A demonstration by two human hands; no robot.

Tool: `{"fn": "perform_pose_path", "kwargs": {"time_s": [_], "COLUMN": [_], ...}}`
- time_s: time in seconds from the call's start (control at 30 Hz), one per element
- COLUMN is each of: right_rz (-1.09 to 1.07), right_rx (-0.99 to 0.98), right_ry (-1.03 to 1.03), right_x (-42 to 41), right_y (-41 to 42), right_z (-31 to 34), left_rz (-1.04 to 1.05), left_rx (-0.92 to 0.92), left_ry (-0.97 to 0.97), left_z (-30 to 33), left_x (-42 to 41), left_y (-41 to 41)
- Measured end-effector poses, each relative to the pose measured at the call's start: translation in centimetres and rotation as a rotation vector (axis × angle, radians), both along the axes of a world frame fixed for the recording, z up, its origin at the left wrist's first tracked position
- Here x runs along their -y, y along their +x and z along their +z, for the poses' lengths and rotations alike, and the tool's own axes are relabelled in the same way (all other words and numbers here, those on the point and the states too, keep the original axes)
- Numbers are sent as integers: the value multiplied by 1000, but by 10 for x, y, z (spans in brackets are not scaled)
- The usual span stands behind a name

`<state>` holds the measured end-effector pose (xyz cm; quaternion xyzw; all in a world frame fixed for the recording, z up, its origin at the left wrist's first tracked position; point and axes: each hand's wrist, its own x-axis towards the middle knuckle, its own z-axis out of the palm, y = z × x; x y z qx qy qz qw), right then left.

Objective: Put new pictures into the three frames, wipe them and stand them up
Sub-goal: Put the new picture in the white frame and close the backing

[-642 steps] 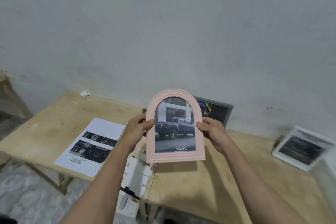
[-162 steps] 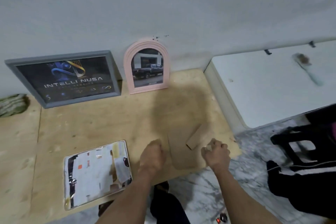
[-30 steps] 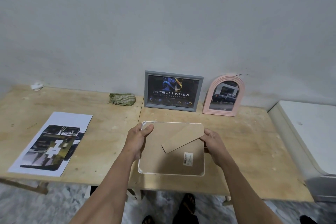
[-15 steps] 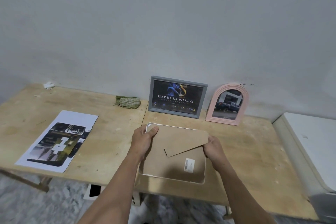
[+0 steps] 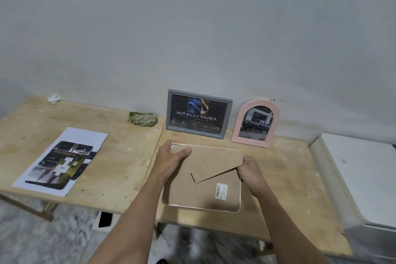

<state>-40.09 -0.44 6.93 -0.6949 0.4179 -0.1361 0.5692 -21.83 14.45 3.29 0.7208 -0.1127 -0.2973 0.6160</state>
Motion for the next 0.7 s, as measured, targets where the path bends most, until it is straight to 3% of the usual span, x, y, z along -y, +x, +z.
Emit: {"fn": "perform_pose_path", "kwargs": {"time_s": [0.23, 0.47, 0.57, 0.7], "right_rz": [29, 189, 226, 348], "right_rx": [-20, 51, 11, -30], "right_ry": [-60, -59, -409, -824], "right_x": [7, 10, 0, -41], "right_y": [-19, -31, -16, 9], "right_z": [6, 6, -7, -28], "left_rz": [71, 27, 127, 35], "left_rx": [102, 21, 44, -214], "left_ry": [87, 77, 202, 102], "left_z": [8, -7, -8, 18], "left_x": [9, -4, -4, -3], "left_y": [-31, -36, -35, -35]}}
